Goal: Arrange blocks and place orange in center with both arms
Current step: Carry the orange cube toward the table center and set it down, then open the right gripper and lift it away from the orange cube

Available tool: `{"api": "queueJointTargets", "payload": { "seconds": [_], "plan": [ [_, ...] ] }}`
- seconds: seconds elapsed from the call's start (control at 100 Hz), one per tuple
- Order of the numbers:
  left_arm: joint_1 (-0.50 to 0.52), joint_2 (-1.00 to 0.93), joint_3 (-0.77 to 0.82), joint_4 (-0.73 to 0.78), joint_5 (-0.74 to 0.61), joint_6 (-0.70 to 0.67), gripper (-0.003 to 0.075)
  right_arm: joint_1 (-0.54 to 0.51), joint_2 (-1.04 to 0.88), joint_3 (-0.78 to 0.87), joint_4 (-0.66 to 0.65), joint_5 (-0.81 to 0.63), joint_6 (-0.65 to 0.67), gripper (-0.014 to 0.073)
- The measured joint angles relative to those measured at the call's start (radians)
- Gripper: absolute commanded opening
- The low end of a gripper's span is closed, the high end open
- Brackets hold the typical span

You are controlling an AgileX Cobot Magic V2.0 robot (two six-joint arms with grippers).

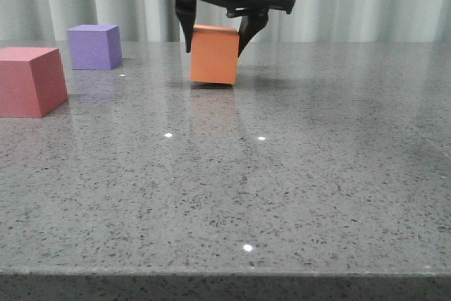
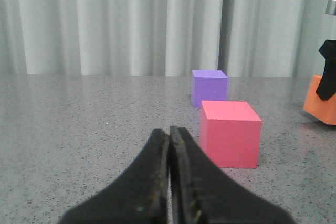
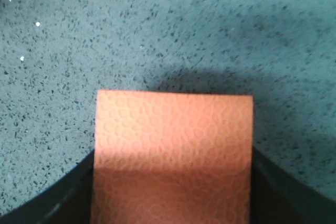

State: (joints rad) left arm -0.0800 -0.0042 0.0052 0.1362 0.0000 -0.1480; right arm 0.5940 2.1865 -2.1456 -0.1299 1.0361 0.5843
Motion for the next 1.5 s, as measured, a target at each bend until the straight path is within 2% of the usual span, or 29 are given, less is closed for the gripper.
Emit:
{"api": "queueJointTargets", "payload": {
  "seconds": [0.31,0.5,0.6,0.88,1.05,1.31,1.5],
  "plan": [
    [0.0,0.0,0.0,0.0,0.0,0.0,-0.002,0.02,0.024,-0.024,-0.053,0.03,0.055,0.0362],
    [0.0,0.0,0.0,0.0,0.0,0.0,-0.002,0.02,0.024,-0.024,-0.053,0.032,0.056,0.0545],
    [0.0,0.0,0.0,0.0,0.0,0.0,-0.002,0.02,0.024,-0.024,-0.053,0.034,0.056,0.0604],
    [0.0,0.0,0.0,0.0,0.0,0.0,-0.002,0.02,0.005,-0.044,-0.081,0.034,0.051,0.0606],
    [0.0,0.0,0.0,0.0,0.0,0.0,-0.002,0.012,-0.061,-0.048,-0.108,0.034,-0.018,0.0606],
    [0.0,0.0,0.0,0.0,0.0,0.0,-0.002,-0.056,-0.148,-0.047,-0.15,0.049,-0.091,0.0603],
    [0.0,0.0,0.0,0.0,0.0,0.0,-0.002,-0.109,-0.253,0.068,-0.203,0.046,-0.115,0.0603]
  ]
}}
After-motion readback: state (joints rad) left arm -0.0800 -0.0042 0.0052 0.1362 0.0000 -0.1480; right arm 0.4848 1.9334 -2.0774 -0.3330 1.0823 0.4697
